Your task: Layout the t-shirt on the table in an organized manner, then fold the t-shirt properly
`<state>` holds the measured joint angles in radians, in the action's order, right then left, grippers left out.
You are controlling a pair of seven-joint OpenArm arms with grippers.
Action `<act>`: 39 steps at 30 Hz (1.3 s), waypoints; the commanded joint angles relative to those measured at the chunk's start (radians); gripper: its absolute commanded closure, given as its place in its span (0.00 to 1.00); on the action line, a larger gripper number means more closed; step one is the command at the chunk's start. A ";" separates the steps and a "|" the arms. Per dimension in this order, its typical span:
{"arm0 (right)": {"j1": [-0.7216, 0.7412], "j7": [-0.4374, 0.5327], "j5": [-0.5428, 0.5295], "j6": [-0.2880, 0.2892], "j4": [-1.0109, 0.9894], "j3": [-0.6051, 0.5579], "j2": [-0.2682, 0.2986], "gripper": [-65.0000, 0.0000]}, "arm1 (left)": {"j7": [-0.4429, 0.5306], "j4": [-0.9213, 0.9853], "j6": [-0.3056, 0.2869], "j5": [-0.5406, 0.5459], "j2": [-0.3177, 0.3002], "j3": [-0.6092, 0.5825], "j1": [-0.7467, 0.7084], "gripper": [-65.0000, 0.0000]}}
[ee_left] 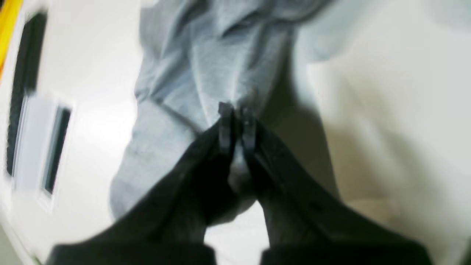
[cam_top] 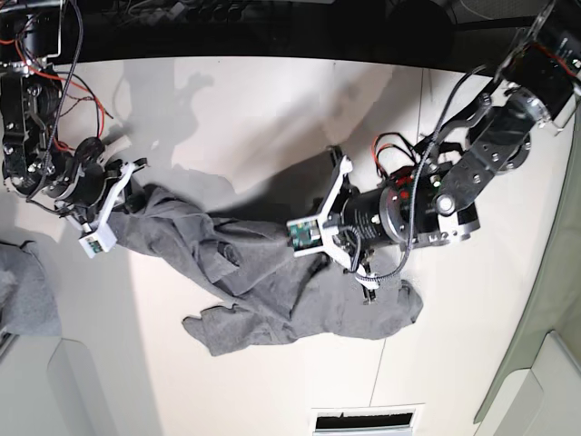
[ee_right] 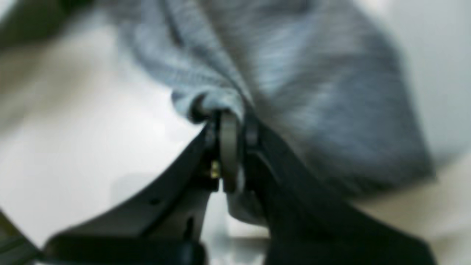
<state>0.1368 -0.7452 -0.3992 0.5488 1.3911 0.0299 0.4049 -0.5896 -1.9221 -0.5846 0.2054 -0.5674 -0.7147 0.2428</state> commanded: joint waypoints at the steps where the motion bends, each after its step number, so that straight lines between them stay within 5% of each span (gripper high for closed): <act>1: 0.039 0.023 -0.012 -0.008 0.016 0.009 0.024 1.00 | 0.016 -0.061 -0.018 0.026 -0.032 0.007 -0.011 1.00; 7: 0.119 0.024 -0.011 -0.042 0.016 0.033 0.076 1.00 | 0.016 -0.201 -0.114 0.068 -0.120 0.007 -0.152 1.00; 12: 0.151 0.027 -0.011 -0.095 0.016 0.085 0.077 1.00 | 0.012 -0.183 -0.114 0.074 -0.120 0.007 -0.247 1.00; 15: 0.154 0.027 -0.012 -0.137 0.016 0.090 0.077 0.68 | 0.013 -0.166 -0.114 0.147 -0.119 0.007 -0.274 1.00; 17: 0.151 0.022 -0.013 -0.138 0.016 0.090 0.076 0.53 | 0.016 -0.155 -0.114 0.212 -0.119 0.007 -0.276 0.80; 20: 0.148 -0.005 -0.059 -0.138 0.016 0.090 0.074 0.51 | 0.017 -0.149 -0.114 0.246 -0.106 0.007 -0.276 0.53; 28: 0.088 -0.127 -0.230 -0.070 0.077 0.117 0.013 0.51 | 0.010 -0.149 -0.114 0.161 -0.095 0.014 -0.240 0.49; 33: -0.077 -0.126 -0.237 -0.064 0.179 0.153 -0.084 0.51 | 0.059 -0.098 0.116 0.084 -0.093 0.088 -0.186 0.49; 39: -0.213 -0.024 -0.152 -0.018 0.178 0.151 -0.228 0.51 | 0.067 0.164 0.128 0.085 -0.013 0.164 -0.119 0.49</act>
<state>-0.0891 -0.7864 -0.5350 0.5320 1.5551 0.1753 0.1635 -0.5407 -1.7370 -0.4610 0.2810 -0.5709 -0.5610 0.1036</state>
